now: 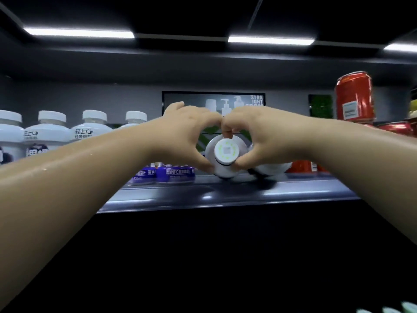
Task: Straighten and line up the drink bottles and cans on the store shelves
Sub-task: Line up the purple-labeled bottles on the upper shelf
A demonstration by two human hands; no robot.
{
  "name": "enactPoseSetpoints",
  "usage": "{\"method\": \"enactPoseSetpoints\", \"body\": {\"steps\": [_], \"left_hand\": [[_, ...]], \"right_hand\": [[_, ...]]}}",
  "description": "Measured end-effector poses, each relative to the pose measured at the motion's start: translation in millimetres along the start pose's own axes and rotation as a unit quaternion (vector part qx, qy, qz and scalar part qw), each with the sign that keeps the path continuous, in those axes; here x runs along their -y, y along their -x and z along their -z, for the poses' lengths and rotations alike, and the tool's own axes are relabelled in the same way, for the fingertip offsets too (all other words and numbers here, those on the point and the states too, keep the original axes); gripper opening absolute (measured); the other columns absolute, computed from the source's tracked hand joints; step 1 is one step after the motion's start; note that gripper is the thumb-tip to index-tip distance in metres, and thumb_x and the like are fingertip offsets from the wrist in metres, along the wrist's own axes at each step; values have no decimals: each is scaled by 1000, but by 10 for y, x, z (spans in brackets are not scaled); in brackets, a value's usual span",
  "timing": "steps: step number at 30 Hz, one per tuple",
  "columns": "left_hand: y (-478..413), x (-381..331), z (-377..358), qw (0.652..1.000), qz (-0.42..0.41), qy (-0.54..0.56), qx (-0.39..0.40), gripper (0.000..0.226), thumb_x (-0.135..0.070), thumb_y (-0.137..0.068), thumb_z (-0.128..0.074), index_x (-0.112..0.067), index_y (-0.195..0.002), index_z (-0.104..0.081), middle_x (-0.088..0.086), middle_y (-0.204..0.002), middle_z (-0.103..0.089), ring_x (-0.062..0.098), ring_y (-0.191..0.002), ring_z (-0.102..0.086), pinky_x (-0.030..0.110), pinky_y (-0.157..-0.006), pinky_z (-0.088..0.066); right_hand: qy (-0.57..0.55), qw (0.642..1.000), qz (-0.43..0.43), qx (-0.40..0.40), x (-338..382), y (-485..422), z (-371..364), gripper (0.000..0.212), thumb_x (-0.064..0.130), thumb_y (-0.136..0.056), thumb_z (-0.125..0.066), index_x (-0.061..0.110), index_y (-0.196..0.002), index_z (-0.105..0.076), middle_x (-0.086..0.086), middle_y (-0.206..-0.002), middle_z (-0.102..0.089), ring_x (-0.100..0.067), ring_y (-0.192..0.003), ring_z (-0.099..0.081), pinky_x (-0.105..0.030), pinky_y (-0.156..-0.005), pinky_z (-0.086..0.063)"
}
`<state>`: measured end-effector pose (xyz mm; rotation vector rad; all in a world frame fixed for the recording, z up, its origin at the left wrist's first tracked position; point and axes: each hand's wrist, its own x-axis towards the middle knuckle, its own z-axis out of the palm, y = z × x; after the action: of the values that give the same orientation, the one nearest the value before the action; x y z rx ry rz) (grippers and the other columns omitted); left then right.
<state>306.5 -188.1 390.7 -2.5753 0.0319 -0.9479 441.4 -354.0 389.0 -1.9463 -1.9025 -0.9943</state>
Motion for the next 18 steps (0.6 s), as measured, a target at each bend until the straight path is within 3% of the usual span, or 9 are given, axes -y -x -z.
{"method": "enactPoseSetpoints", "body": {"steps": [4,8,12,15,18], "left_hand": [[35,21,104,999,41,-11,-24,58,-63,-64,-76,-44,-112,-50,-20,-112,-55,5,-108,-49,45,-107,-26],[82,48,127,997,66,-30,-23,52,-59,-67,-77,-44,-109,-50,-21,-108,-54,5,-105,-49,44,-108,-24],[36,194,181,990,124,-73,-3,69,-60,-65,-78,-44,-123,-45,-13,-127,-51,14,-123,-47,45,-111,-19],[-25,319,222,981,172,-89,32,74,-62,-64,-79,-46,-127,-44,-10,-134,-50,16,-127,-45,50,-113,-15],[-68,404,220,978,179,-93,59,65,-64,-62,-79,-49,-119,-52,-11,-131,-54,18,-121,-49,48,-106,-29]], "right_hand": [[-30,999,30,3,-10,-49,-49,45,50,-69,-76,46,-108,-54,17,-118,-46,-8,-105,-51,-33,-88,-43],[-25,998,44,22,43,-154,-23,37,45,-71,-76,43,-105,-61,14,-109,-56,-9,-101,-55,-32,-83,-45],[-81,994,-42,-52,-33,-355,126,24,46,-75,-74,30,-91,-66,11,-83,-66,-10,-79,-64,-32,-65,-51],[-117,984,-123,-50,-138,-576,203,25,49,-77,-69,27,-88,-69,2,-87,-68,-17,-78,-64,-30,-59,-47],[-122,980,-156,2,-238,-760,98,15,36,-86,-62,25,-94,-69,-3,-95,-67,-21,-81,-64,-32,-65,-54]]}}
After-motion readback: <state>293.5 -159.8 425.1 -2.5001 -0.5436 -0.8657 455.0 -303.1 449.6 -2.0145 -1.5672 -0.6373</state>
